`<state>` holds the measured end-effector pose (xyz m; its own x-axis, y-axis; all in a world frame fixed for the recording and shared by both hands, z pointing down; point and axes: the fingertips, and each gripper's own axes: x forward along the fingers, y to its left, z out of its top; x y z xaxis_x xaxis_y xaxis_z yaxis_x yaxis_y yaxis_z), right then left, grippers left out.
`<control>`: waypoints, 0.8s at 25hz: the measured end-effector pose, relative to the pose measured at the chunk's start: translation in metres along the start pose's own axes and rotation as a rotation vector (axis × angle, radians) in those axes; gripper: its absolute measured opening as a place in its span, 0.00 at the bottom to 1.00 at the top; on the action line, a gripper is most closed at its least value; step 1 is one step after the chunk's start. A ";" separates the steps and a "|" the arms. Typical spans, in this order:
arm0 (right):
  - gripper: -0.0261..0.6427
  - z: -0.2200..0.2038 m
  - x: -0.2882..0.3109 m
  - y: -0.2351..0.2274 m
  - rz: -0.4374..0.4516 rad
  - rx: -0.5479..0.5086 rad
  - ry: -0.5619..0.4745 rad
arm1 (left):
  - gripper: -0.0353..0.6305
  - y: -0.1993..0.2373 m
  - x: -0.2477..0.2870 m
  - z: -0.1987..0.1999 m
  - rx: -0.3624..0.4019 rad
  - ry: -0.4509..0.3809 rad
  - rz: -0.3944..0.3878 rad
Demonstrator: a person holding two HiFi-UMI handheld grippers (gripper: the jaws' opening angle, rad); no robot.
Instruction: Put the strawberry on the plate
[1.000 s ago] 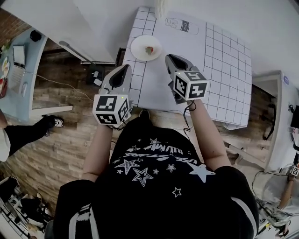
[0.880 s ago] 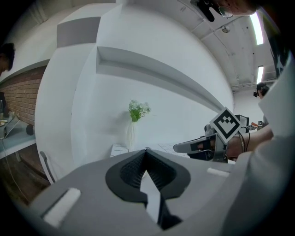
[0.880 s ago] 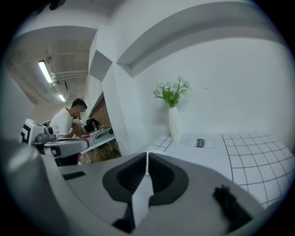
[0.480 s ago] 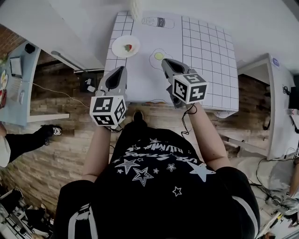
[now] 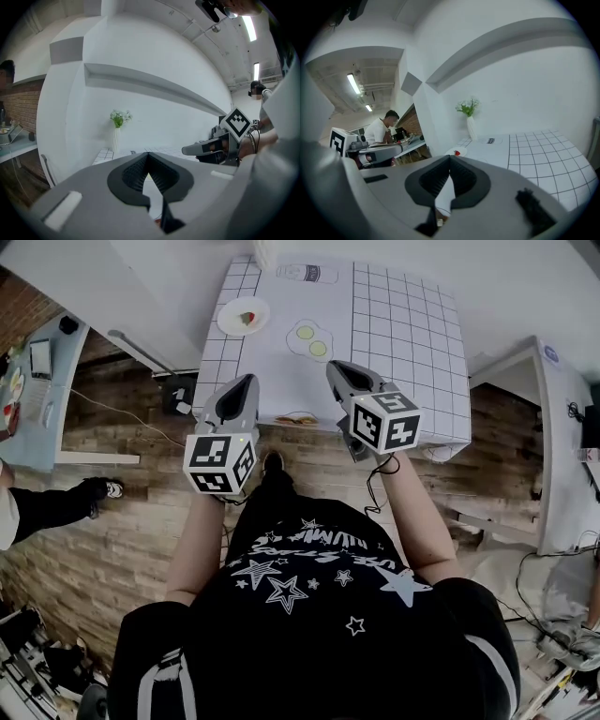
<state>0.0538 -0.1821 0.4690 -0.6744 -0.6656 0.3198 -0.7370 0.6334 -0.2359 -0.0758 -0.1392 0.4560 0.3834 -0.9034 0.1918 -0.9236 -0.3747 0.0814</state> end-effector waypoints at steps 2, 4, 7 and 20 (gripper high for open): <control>0.06 -0.006 -0.016 0.006 0.009 -0.002 -0.006 | 0.07 -0.013 -0.012 -0.002 0.002 -0.003 0.002; 0.06 -0.012 -0.032 0.013 0.017 -0.006 -0.011 | 0.07 -0.026 -0.024 -0.005 0.004 -0.005 0.002; 0.06 -0.021 -0.060 0.023 0.027 -0.011 -0.018 | 0.07 -0.049 -0.043 -0.008 0.014 -0.012 0.000; 0.06 -0.060 -0.150 0.066 0.102 -0.018 -0.036 | 0.07 -0.125 -0.128 -0.024 0.005 -0.019 0.034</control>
<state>0.1091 -0.0172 0.4607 -0.7473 -0.6107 0.2620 -0.6637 0.7055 -0.2486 -0.0094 0.0281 0.4450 0.3519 -0.9193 0.1759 -0.9360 -0.3448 0.0707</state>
